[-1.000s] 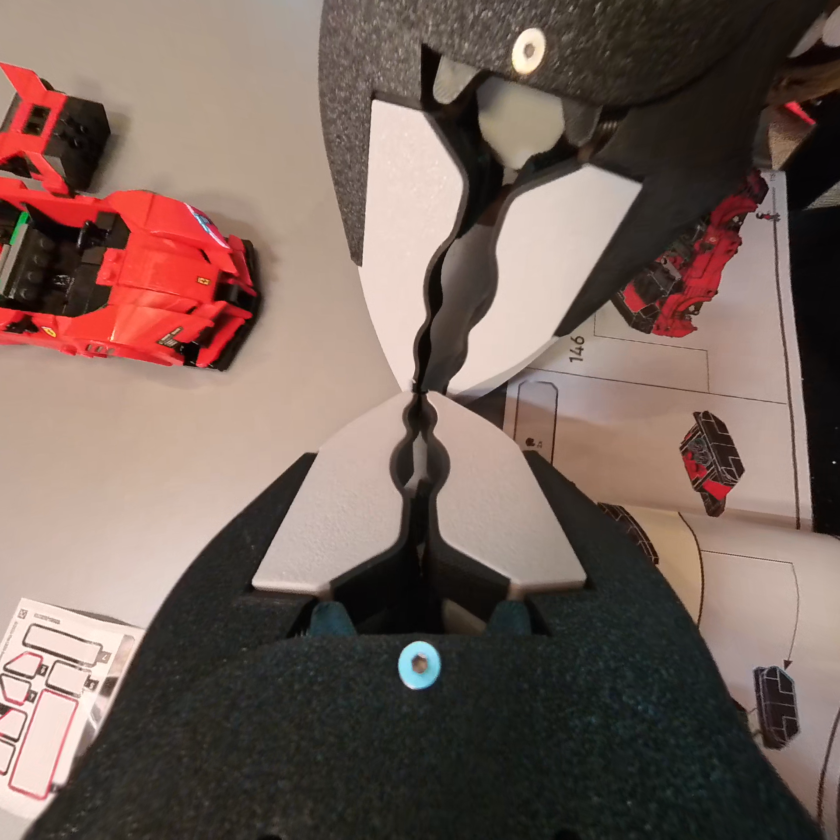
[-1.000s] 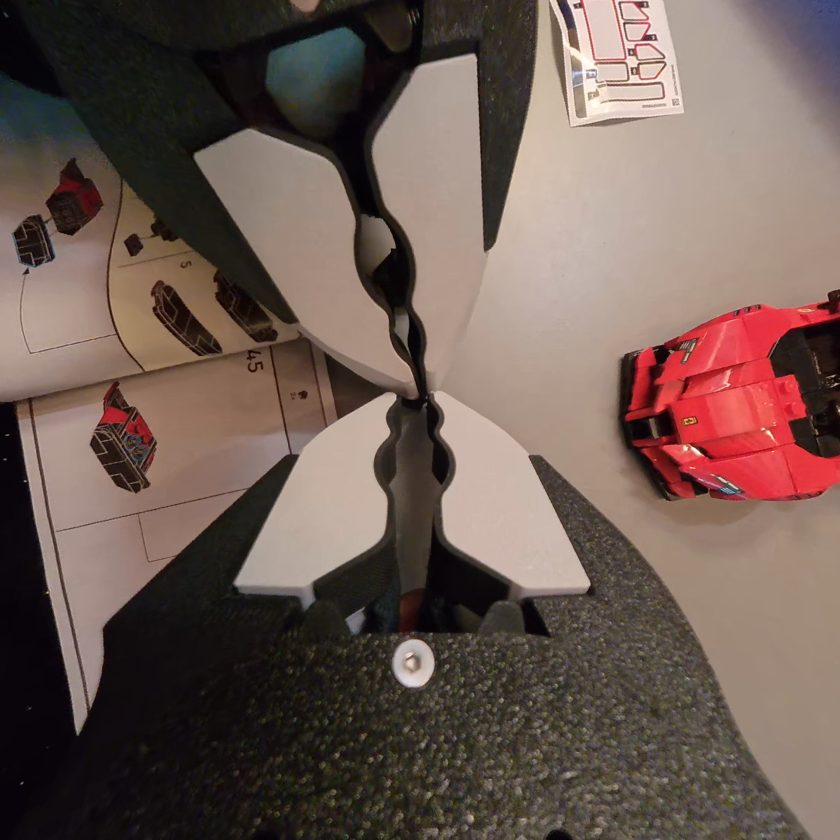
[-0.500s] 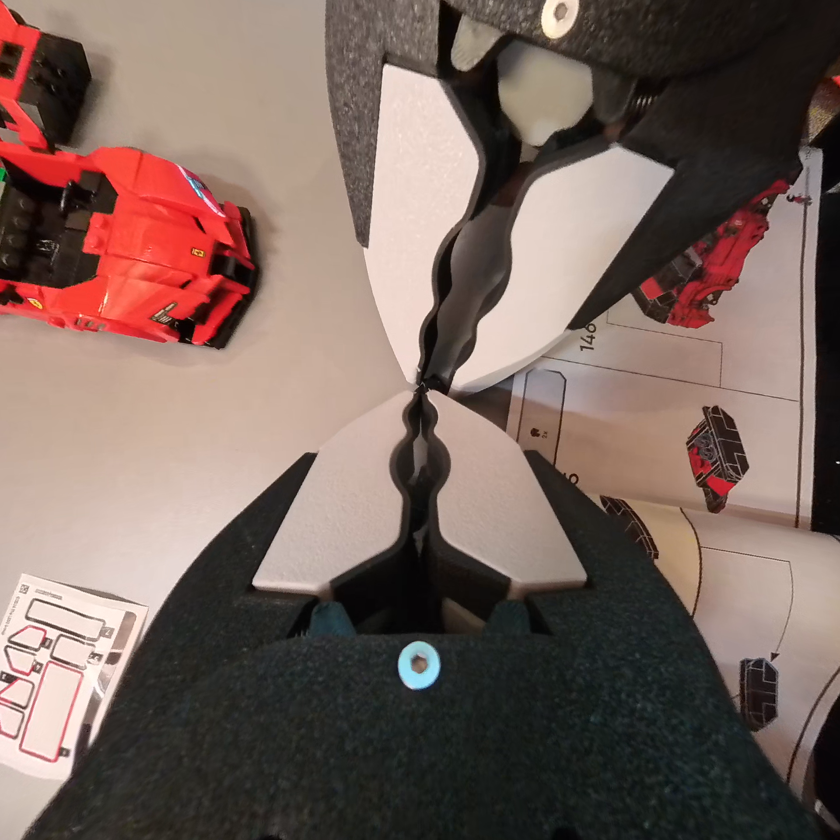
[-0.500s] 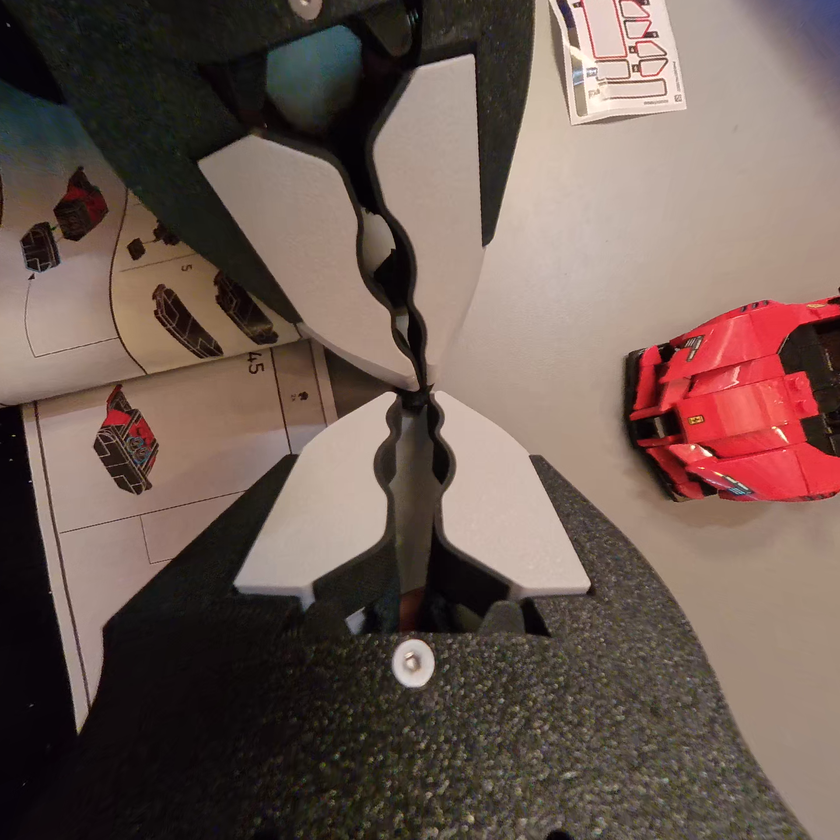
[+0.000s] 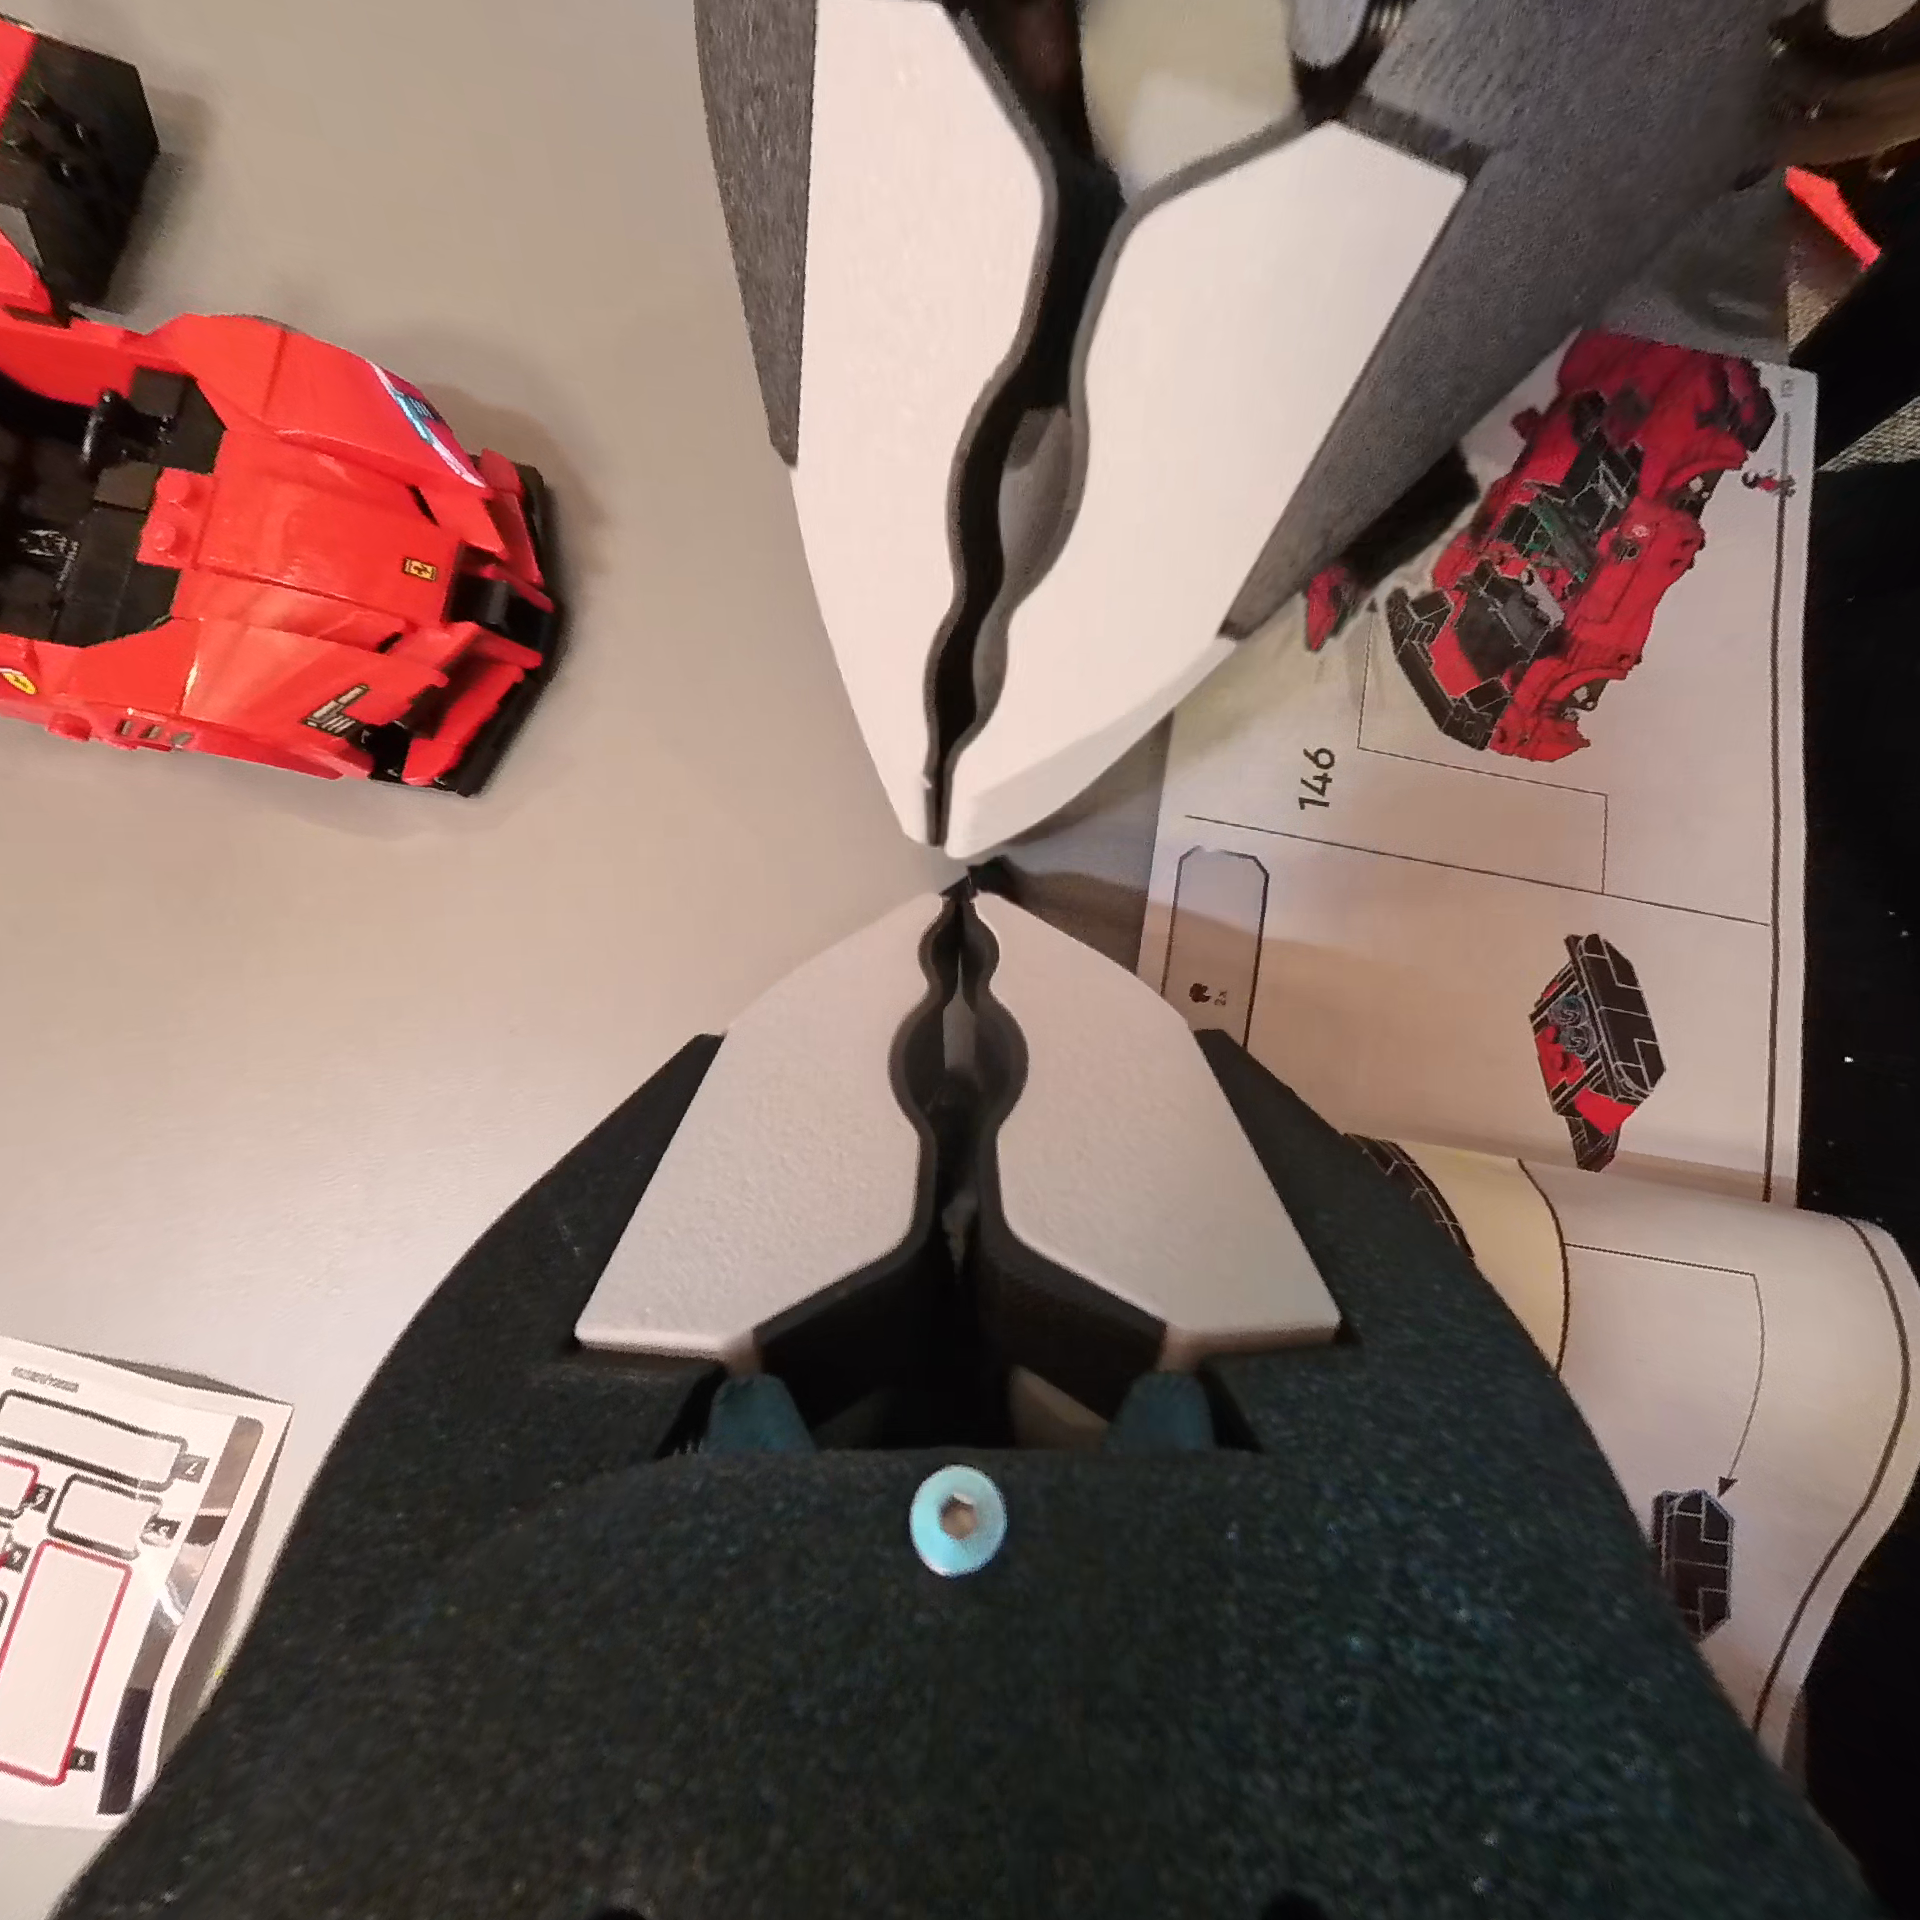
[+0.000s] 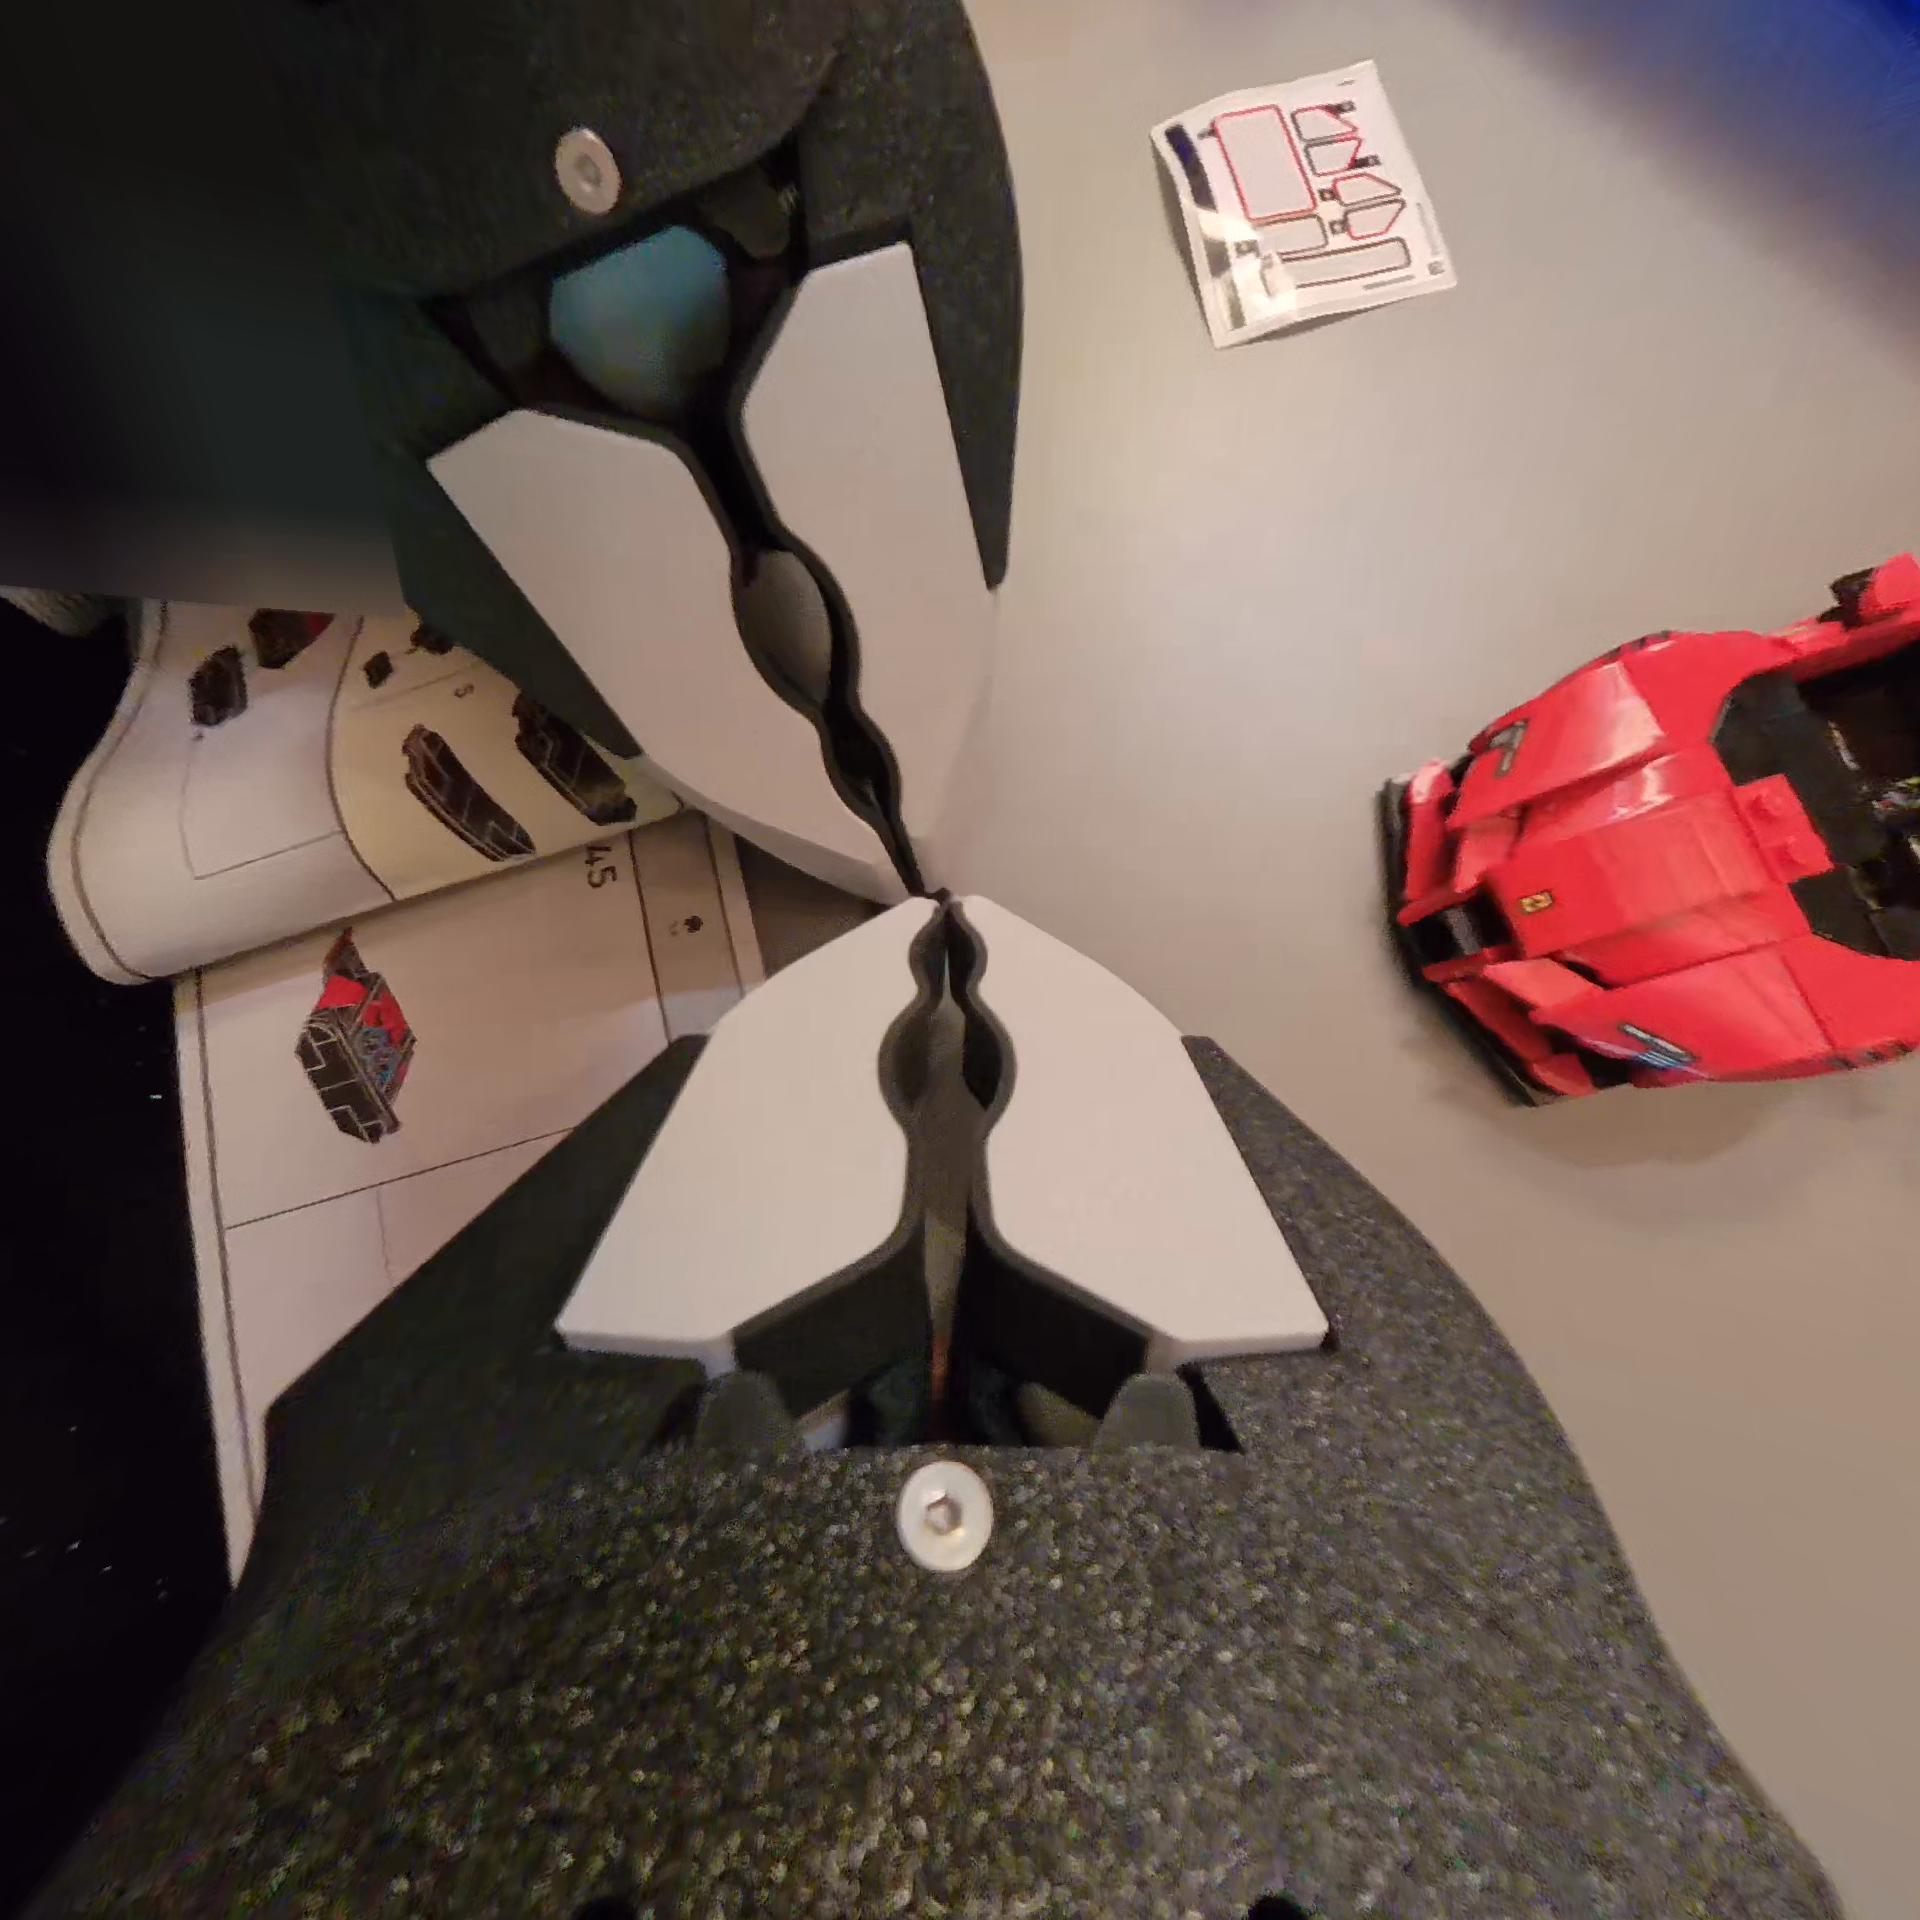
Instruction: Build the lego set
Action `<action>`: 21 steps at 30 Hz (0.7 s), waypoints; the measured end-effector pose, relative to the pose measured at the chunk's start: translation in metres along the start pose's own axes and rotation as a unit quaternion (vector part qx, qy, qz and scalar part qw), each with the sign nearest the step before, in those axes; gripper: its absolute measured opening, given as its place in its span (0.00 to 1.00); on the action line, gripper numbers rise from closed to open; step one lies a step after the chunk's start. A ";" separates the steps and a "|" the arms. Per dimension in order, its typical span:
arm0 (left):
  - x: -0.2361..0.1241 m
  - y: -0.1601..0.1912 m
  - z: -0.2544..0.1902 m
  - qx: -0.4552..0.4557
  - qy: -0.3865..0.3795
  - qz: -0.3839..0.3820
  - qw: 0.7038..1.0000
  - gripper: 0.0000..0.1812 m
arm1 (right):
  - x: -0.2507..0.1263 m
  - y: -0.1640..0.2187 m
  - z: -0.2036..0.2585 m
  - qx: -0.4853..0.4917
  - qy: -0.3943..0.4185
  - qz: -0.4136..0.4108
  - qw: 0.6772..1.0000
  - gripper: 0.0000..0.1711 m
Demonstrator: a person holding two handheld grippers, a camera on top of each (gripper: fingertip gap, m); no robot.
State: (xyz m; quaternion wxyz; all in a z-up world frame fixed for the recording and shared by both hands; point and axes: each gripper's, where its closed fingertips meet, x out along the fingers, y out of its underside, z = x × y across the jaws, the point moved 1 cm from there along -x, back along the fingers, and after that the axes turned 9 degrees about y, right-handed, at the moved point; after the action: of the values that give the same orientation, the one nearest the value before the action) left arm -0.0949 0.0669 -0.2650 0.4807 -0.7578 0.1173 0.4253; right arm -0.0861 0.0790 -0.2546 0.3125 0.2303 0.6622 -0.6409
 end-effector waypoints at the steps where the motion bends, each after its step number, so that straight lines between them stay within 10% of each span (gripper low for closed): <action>1: 0.000 0.000 0.000 0.000 0.000 0.000 1.000 0.00 | 0.000 0.000 0.003 0.002 -0.013 -0.004 1.000 0.00; 21: 0.001 0.001 -0.001 -0.004 -0.004 -0.001 1.000 0.00 | 0.005 0.007 0.009 -0.032 0.007 0.059 0.998 0.01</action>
State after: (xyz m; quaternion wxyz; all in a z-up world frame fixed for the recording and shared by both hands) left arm -0.0942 0.0665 -0.2661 0.4785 -0.7584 0.1126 0.4280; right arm -0.0842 0.0701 -0.2629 0.3528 0.2634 0.6693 -0.5985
